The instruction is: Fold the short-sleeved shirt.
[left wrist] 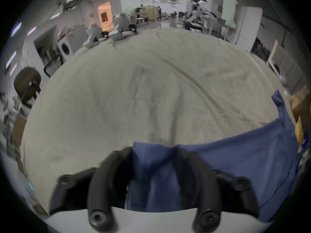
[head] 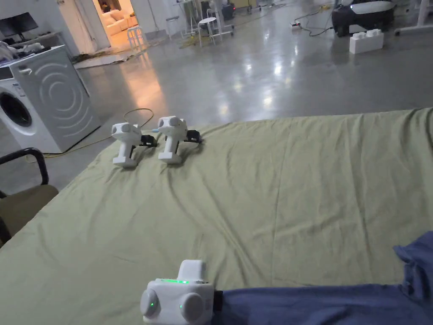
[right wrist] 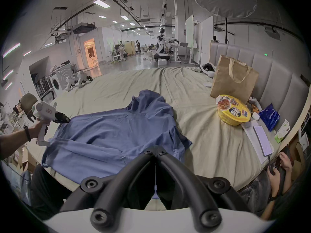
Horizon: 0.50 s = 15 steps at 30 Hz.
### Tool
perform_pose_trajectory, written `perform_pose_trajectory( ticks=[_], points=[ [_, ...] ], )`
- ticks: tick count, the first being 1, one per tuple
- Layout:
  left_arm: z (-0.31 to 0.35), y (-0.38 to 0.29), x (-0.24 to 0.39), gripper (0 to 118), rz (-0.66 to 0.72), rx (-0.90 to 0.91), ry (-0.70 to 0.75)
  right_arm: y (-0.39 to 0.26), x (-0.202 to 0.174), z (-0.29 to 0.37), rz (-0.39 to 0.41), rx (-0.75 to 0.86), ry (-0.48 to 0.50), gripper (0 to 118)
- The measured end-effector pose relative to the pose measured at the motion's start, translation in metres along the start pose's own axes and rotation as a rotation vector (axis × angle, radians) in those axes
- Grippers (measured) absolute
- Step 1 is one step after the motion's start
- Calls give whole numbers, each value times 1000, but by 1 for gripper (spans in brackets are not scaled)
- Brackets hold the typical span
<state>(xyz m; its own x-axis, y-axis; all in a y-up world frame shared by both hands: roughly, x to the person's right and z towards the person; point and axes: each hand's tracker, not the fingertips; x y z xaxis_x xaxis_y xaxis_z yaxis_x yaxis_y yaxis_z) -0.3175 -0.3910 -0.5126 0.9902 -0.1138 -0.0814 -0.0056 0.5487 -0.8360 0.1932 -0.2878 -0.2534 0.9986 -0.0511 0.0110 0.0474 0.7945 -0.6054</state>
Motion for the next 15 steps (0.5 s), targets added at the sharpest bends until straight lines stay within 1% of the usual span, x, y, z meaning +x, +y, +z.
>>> perform_pose_trajectory(
  ticks=[2, 3, 4, 6, 7, 8, 9, 10, 11, 12, 15],
  points=[
    [-3, 3, 15, 21, -48, -22, 41, 4, 1, -9, -5, -18, 10, 3],
    [-5, 3, 17, 21, -34, -24, 28, 8, 2, -13, -7, -15, 14, 3],
    [-9, 4, 15, 17, -23, -38, 28, 15, 4, -18, -13, -12, 23, 3],
    [-12, 4, 10, 14, 22, -62, 7, 33, 13, -35, -24, -12, 50, 4],
    [-12, 6, 7, 14, 41, -71, -4, 45, 18, -48, -30, -21, 73, 8],
    [-12, 9, 5, 13, 35, -87, -11, 58, 25, -65, -35, -44, 96, 22],
    [-13, 12, 5, 13, 22, -103, -17, 69, 32, -83, -38, -66, 117, 56],
    [-14, 15, 4, 13, 9, -123, -26, 88, 36, -102, -41, -81, 116, 86],
    [-16, 20, 2, 13, 14, -137, -33, 99, 42, -127, -49, -106, 117, 100],
    [-17, 21, 0, 14, 30, -149, -41, 109, 48, -148, -55, -128, 120, 102],
    [-17, 23, -6, 13, 64, -163, -61, 131, 62, -221, -76, -247, 96, 101]
  ],
)
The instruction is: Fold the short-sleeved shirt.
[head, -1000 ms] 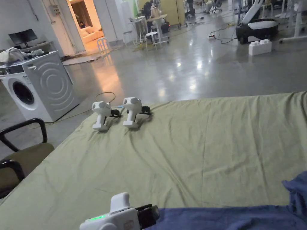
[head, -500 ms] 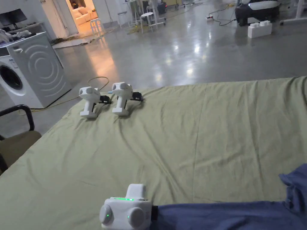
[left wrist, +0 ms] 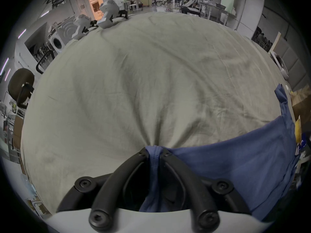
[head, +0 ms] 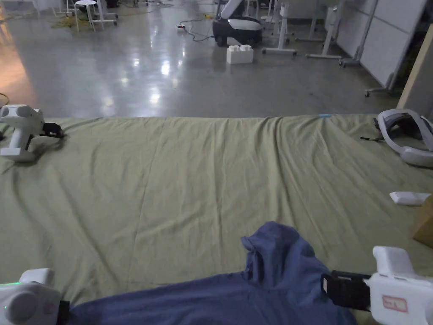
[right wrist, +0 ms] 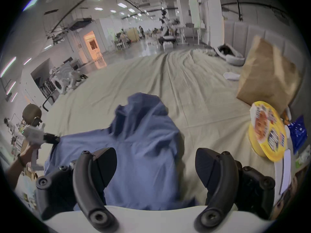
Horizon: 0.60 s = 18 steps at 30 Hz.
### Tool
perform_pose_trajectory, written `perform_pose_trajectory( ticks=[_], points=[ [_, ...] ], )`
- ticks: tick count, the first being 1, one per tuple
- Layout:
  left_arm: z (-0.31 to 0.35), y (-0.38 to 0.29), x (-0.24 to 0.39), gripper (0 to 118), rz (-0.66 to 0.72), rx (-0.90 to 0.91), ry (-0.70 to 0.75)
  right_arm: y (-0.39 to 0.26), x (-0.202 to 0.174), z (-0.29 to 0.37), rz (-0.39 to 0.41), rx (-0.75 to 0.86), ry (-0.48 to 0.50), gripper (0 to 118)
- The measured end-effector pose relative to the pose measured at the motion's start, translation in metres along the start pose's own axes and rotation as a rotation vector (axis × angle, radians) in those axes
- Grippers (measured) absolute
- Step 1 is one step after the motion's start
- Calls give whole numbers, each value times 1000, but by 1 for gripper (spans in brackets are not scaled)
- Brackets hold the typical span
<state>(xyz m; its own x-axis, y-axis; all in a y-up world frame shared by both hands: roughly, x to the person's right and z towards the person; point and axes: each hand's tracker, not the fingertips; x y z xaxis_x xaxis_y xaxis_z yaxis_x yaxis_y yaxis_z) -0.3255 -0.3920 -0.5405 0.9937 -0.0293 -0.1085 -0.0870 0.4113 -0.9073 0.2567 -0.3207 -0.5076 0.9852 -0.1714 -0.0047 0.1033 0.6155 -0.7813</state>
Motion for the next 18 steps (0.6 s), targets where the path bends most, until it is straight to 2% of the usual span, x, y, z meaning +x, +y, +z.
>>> perform_pose_trajectory(
  ticks=[3, 6, 7, 8, 9, 10, 11, 12, 15, 17, 18],
  points=[
    [0, -1, 0, 13, -14, -1, -8, 23, 8, -58, 8, -105, -49, 101],
    [-2, -1, 0, 13, -35, -2, -7, 32, 3, -99, 58, -190, -116, 98],
    [-2, 0, 0, 13, -39, -3, -7, 31, -1, -106, 74, -216, -104, 88],
    [-3, 0, 0, 13, -41, -3, -10, 29, -6, -111, 99, -225, -102, 70],
    [-3, 0, -1, 13, -41, -2, -13, 26, -14, -111, 140, -225, -147, 55],
    [-3, -1, -1, 13, -40, -1, -16, 23, -24, -106, 193, -168, -203, 25],
    [-3, -3, -2, 12, -44, 5, -18, 17, -29, -102, 211, -127, -155, 4],
    [-2, -4, -1, 11, -57, 12, -16, 16, -34, -104, 206, -130, -101, 4],
    [13, -4, -11, 7, -35, 39, -60, 11, -40, -95, 184, -148, -126, 4],
    [44, -14, -27, 7, 71, 131, -133, 8, -38, -62, 108, -70, -73, 4],
    [62, -23, -35, 7, 93, 175, -175, 5, -35, -38, 110, -21, -50, 4]
  ],
)
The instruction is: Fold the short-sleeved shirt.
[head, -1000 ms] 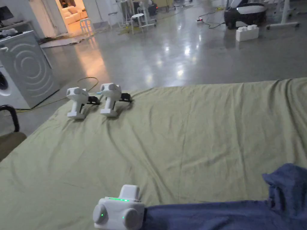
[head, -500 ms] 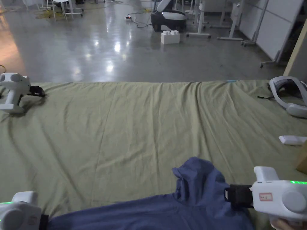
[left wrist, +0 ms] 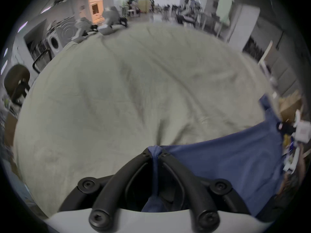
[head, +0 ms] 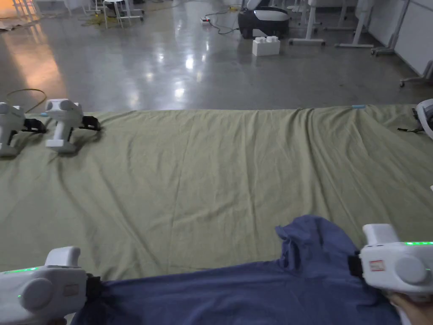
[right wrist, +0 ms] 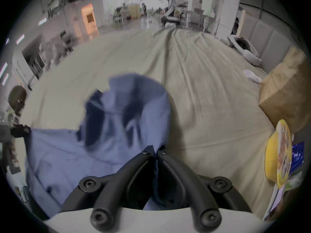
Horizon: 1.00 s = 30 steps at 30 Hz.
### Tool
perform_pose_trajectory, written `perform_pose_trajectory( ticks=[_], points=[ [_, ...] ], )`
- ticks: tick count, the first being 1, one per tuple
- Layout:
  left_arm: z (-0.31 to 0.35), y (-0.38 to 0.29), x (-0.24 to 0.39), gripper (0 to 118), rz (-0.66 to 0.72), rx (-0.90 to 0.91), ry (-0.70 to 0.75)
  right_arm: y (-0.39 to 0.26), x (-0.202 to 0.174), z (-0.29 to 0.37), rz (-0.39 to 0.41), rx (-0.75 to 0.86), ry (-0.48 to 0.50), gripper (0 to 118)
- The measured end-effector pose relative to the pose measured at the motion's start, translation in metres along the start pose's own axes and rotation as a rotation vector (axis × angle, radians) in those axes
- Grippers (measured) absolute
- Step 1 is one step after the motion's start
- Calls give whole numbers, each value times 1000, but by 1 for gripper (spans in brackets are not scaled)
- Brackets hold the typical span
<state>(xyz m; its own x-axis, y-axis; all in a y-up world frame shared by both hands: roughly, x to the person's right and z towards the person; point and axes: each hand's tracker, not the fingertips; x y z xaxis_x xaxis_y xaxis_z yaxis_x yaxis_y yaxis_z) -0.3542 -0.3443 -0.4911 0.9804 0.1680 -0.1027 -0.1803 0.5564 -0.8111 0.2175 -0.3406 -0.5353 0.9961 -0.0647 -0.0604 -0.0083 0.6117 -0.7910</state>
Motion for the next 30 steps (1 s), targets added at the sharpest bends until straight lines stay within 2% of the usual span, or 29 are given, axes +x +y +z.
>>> perform_pose_trajectory(
  ticks=[2, 5, 10, 14, 17, 19, 20, 21, 22, 23, 24, 27, 30],
  points=[
    [46, -14, -10, 7, 9, 48, -70, -14, 7, 48, -13, 78, 6, 4],
    [99, -52, -20, 7, -12, 77, -82, -51, 17, 113, -45, 138, 22, 4],
    [147, -133, -33, 7, -31, 40, -113, -136, 13, 189, -67, 128, 42, 4],
    [148, -184, -41, 7, -10, -10, -97, -200, -1, 199, -58, 63, 19, 4],
    [141, -205, -49, 7, 29, -29, -94, -217, -2, 186, -27, 17, -15, 4],
    [134, -212, -56, 8, 95, -30, -120, -221, -4, 180, -38, 15, -19, 5],
    [132, -214, -59, 17, 123, -29, -131, -222, -5, 177, -53, -3, -14, 8],
    [131, -215, -61, 58, 131, -23, -106, -222, -6, 175, -57, -27, -20, 30],
    [135, -216, -57, 92, 134, 7, -58, -224, -9, 173, -42, -45, -46, 58],
    [137, -217, -58, 103, 117, 33, -34, -226, -11, 172, -24, -56, -59, 84],
    [143, -217, -59, 102, 97, 85, -68, -228, -11, 172, -7, -60, -69, 98],
    [169, -208, -56, 102, 88, 181, -83, -228, 2, 179, -26, -4, -78, 98],
    [211, -194, -42, 102, 41, 338, -84, -217, 3, 212, -66, 145, -46, 98]
  ],
)
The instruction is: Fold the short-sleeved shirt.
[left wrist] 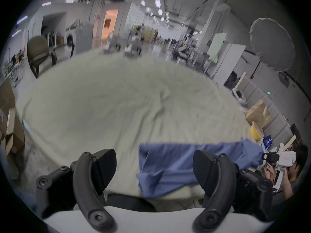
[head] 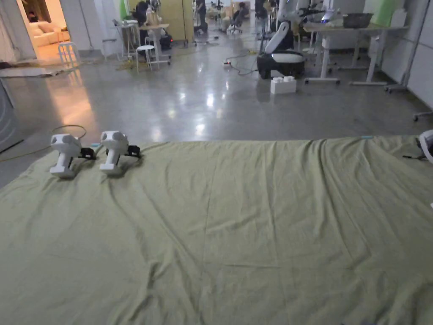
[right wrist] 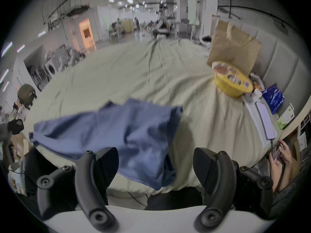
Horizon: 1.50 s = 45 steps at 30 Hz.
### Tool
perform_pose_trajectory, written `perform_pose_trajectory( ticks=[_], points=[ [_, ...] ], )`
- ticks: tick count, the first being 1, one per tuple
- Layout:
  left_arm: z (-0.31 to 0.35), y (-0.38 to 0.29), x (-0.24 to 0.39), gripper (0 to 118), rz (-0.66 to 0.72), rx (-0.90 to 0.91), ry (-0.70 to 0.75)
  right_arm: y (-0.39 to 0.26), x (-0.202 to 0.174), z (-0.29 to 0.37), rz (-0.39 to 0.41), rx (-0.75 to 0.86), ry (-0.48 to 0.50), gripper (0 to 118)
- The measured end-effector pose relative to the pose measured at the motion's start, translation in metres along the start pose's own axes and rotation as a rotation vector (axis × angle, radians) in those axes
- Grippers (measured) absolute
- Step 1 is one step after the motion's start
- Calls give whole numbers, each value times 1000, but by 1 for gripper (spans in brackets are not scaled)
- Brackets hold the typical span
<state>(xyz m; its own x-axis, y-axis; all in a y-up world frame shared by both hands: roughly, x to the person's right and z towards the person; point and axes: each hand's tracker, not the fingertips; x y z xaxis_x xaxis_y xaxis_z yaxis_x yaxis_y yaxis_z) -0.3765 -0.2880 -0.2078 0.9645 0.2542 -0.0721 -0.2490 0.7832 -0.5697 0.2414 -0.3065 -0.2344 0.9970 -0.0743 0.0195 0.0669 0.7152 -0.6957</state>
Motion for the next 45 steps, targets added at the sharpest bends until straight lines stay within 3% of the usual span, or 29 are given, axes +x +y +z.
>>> perform_pose_trajectory(
  ticks=[6, 8, 11, 14, 16, 17, 18, 20, 21, 22, 27, 38, 42, 43, 45],
  points=[
    [91, 25, 66, 102, -93, 381, 1, 24, -39, 92, -80, 379, 68, 98],
    [113, 29, 89, 102, -168, 474, 61, 30, -58, 115, -30, 471, 105, 98],
    [142, 30, 118, 102, -278, 665, 84, 43, -83, 137, 96, 571, 85, 98],
    [161, 42, 140, 98, -357, 702, 107, 53, -101, 155, 163, 644, 83, 98],
    [166, 49, 145, 83, -363, 687, 87, 57, -110, 162, 172, 669, 114, 96],
    [169, 51, 147, 72, -363, 686, 61, 60, -113, 164, 174, 663, 117, 91],
    [170, 52, 148, 58, -353, 684, 36, 61, -116, 166, 180, 670, 118, 78],
    [171, 51, 150, 12, -342, 710, 34, 62, -122, 167, 204, 680, 111, 47],
    [171, 50, 152, 6, -341, 728, 50, 62, -124, 167, 214, 681, 97, 23],
    [173, 50, 152, 3, -348, 746, 57, 61, -127, 168, 222, 691, 72, 14],
    [173, 56, 154, 1, -384, 718, 47, 57, -130, 171, 224, 724, 96, 4],
    [158, 71, 151, 1, -350, 626, -21, 58, -138, 164, 248, 750, 54, 2],
    [124, 80, 120, 2, -218, 389, -98, 56, -133, 148, 228, 689, 74, 2],
    [108, 76, 105, 19, -167, 345, -132, 54, -132, 144, 221, 666, 78, 2],
    [75, 64, 71, 99, -48, 241, -181, 49, -127, 133, 206, 600, 111, 2]
  ],
)
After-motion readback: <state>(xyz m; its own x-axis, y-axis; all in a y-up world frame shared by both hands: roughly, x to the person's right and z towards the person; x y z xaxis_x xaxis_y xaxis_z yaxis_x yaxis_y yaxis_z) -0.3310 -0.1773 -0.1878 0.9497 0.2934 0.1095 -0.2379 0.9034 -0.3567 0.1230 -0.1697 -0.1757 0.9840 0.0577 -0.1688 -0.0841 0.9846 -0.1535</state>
